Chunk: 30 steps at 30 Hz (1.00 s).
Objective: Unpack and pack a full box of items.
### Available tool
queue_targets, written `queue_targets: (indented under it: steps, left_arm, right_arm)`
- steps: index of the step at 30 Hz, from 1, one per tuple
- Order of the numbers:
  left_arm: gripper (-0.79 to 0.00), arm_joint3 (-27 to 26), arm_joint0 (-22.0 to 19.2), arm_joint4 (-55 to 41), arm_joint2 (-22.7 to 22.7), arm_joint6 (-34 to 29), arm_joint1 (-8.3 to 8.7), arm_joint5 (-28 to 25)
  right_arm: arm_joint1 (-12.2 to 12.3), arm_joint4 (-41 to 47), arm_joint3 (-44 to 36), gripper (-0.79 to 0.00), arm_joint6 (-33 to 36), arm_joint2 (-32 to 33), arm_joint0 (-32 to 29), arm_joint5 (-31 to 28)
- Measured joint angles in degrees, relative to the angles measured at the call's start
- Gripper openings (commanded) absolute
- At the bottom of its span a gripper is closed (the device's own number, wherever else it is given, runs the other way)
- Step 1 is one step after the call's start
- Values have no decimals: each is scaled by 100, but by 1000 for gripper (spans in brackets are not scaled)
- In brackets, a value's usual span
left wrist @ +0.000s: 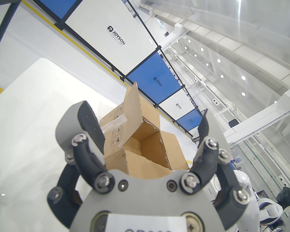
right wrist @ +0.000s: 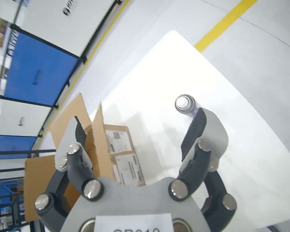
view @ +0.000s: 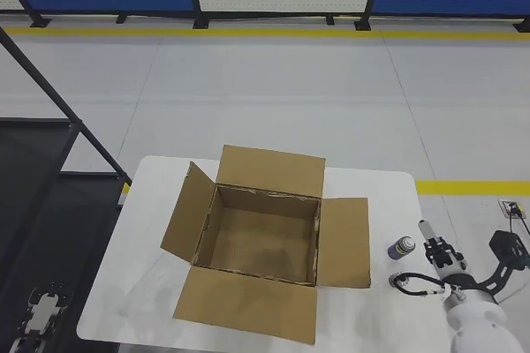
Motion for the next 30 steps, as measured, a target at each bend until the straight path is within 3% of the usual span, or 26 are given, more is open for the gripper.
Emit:
queue_targets:
  steps: [4, 11, 14, 19, 24, 30]
  left_arm:
    - [0, 0, 0, 0, 0, 0, 0, 0]
    - [0, 0, 0, 0, 0, 0, 0, 0]
    - [0, 0, 0, 0, 0, 0, 0, 0]
    - [0, 0, 0, 0, 0, 0, 0, 0]
    - [0, 0, 0, 0, 0, 0, 0, 0]
    - [0, 0, 0, 0, 0, 0, 0, 0]
  right_arm:
    - [1, -276, 10, 0, 472, -1, 4, 10]
    - [2, -251, 24, 0, 471, -15, 9, -5]
    - [38, -181, 369, 0, 540, -246, 184, -590]
    - [151, -1106, 687, 0, 277, -444, 307, -2062]
    - [246, -2553, 651, 0, -484, -373, -174, -2760]
    - [318, -3278, 710, 0, -917, 20, -869, -3140]
